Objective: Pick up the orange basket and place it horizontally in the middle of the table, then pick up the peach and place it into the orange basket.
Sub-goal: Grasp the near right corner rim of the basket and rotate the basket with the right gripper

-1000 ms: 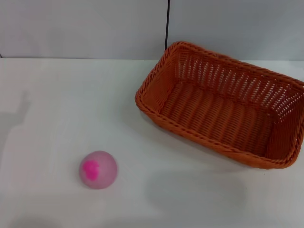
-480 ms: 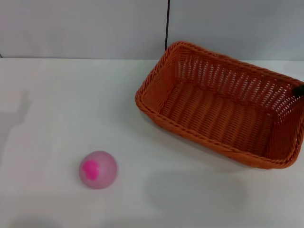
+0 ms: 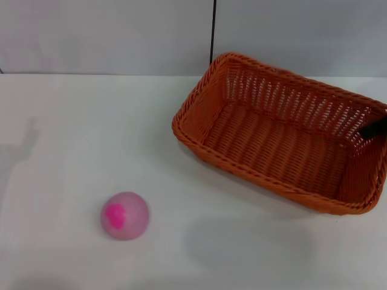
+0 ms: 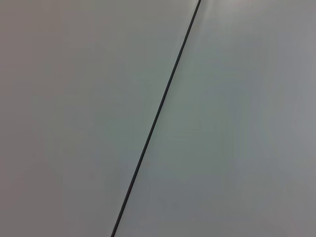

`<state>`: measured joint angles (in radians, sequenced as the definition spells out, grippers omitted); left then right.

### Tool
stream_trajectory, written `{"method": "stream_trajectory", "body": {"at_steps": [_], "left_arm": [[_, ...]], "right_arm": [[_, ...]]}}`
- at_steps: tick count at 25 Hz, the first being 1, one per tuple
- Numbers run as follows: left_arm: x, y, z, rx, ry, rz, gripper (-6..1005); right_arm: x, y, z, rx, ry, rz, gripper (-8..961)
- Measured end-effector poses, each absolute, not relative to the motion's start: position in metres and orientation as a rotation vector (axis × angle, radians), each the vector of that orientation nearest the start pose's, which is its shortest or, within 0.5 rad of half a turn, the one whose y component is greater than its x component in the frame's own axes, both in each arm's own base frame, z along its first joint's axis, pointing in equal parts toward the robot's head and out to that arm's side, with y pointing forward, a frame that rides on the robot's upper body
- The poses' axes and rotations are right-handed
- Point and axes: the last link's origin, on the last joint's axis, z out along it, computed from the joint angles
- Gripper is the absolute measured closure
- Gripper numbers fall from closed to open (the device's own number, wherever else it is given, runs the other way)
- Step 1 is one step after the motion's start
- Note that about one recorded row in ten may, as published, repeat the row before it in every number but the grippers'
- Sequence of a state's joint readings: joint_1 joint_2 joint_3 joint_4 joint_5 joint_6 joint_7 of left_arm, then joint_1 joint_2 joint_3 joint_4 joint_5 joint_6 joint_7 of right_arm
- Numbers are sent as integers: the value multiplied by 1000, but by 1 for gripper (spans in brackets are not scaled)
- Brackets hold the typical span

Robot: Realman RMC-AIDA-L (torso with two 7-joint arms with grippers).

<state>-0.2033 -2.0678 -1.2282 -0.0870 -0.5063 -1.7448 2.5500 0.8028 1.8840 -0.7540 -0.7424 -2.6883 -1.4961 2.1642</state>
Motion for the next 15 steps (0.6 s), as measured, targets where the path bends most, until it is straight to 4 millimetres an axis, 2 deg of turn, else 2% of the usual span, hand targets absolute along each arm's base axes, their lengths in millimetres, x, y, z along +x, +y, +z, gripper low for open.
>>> {"method": "stream_trajectory", "body": {"at_steps": [3, 8, 15], "left_arm": [[-347, 229, 51, -1314, -514, -1212, 140], [-349, 229, 51, -1318, -519, -1205, 139], [-349, 228, 50, -1319, -522, -1201, 140]], "right_arm": [[276, 401, 80, -2498, 1196, -318, 447], [278, 399, 80, -2501, 1206, -319, 678], [276, 397, 85, -2498, 1209, -283, 764]]}}
